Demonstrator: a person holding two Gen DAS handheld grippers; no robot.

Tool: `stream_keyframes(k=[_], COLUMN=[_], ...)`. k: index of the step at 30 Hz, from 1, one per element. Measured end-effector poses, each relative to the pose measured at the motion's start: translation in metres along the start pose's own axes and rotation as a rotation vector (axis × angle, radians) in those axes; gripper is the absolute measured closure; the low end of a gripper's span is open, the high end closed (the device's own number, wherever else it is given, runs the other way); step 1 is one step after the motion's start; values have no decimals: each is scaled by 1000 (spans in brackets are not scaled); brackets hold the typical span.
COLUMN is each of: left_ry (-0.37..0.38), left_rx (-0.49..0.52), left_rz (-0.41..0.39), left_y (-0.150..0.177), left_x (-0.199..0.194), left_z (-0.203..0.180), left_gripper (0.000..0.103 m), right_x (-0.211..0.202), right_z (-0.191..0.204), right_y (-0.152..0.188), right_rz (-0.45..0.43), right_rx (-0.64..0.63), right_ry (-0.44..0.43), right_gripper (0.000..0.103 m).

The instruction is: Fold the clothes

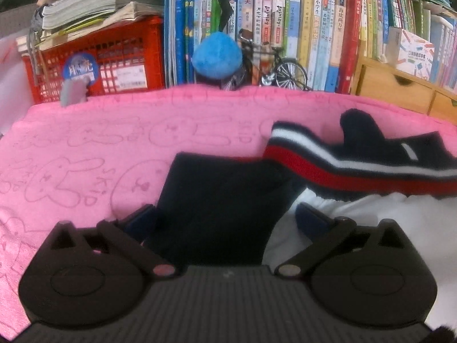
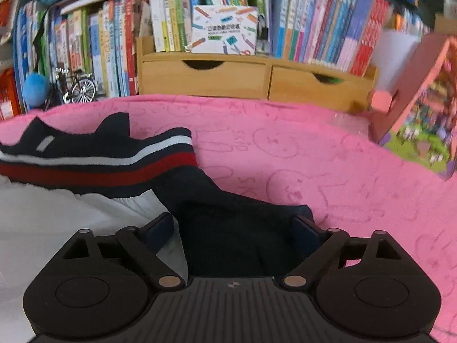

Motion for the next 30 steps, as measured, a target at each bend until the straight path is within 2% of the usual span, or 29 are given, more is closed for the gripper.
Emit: stream_keyframes(k=[2,12,21,23,25,28,30], left_ry=[2,4,5,4,1,-2,-2], left_rx=[-3,-12,-19,-19,-19,-18,-20], left_rz=[0,-1,-3,-4,-5,-7,-9], left_y=[-1,-2,-4,-4,-3,-3,-3], left_x=[1,0,0,0,0,0,0], left_z=[1,2,3,2,2,0,1], left_gripper=[0,0,0,0,0,0,0], right_x=[0,1,6,-5,-36,-100,-142], right_z=[-3,-3,-2,1,9,44,76], right_y=[0,-2,-6,-9,-7,11,37], right_rz=[12,15,30,34,-21,-141,-187], right_rx=[26,26,23,-23,-16,22,48], right_ry=[-28,-26,-29,15,59,-102,-205], right_gripper=[8,6,0,6,6,6,6])
Point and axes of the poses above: each gripper's, at about its wrist camera, not at the fingertips, and x roughly the way its jaws point, z to its left, y to its underside, the point moved 7 cm from there along x, roughly the way its jaws point, and after that the axes turned 7 degrees about z, right-handed, at the moved point
